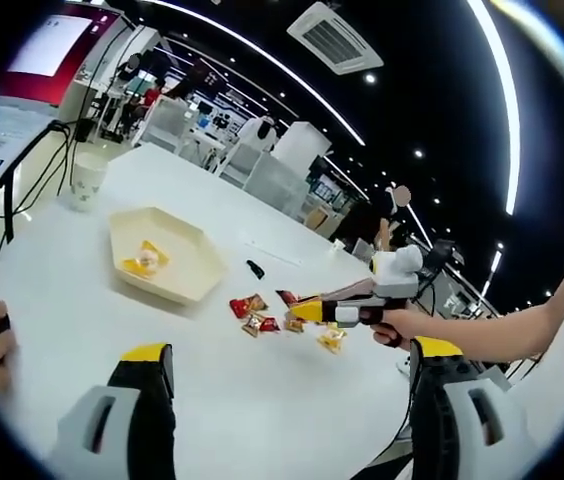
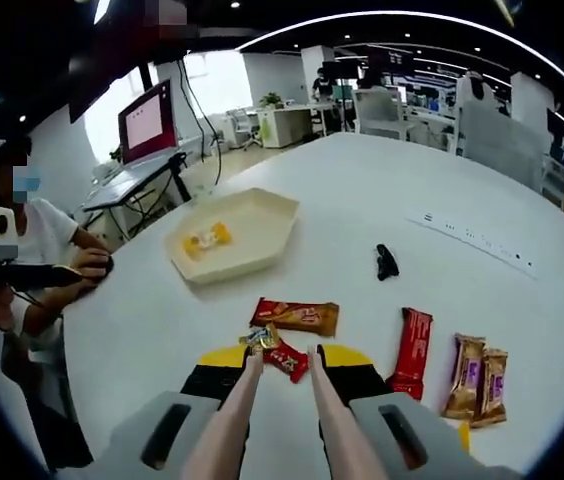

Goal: Place the target food into the container with the food tongs after gripping and lifting it, then release it inside without dropping or visibly crushing the food.

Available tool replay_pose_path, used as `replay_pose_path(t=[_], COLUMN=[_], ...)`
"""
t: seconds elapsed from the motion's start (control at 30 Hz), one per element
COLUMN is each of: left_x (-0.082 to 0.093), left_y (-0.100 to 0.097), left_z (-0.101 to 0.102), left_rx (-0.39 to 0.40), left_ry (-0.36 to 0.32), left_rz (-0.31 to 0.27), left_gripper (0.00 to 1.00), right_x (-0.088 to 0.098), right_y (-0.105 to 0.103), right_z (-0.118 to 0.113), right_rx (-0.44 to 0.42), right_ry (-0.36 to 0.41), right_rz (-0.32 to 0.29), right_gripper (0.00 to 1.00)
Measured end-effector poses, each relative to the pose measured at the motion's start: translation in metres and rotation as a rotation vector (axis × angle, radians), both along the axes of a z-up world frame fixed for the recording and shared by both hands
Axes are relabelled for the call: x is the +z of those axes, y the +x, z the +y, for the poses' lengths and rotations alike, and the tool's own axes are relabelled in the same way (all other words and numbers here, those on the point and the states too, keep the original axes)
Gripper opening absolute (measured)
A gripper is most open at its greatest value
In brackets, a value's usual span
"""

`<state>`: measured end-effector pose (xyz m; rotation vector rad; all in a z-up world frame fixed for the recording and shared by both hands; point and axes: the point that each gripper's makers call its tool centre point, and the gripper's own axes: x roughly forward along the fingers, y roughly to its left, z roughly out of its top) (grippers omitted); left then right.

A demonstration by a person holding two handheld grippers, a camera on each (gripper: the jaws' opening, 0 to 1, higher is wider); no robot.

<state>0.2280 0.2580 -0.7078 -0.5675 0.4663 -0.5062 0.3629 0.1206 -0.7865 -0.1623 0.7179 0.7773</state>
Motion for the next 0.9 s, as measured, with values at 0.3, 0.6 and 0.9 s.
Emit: replay_pose_path(t=[0.3,0.6,0.9], left_x=[-0.002,-0.006,-0.006], left_y=[-0.002,-0.006,-0.006], left_z=[0.012,0.018,0.025], left_rx=[0.043,0.074,0.102], left_ry=[0.003,0.007,0.008], left_rz=[0.008,0.03,0.04], left_gripper=[0.99,0.99,0.99], right_x=[-0.014,-0.033,-0.04], right_y=[0.003,0.006,0.005], right_z=[0.025,0.038,0.043], right_rx=[0.062,0.134,0.144], right_ry=[-0.027,-0.098,-0.096], right_rz=[0.015,0.009,0.031], right_gripper=[0.25,0.25,0.26])
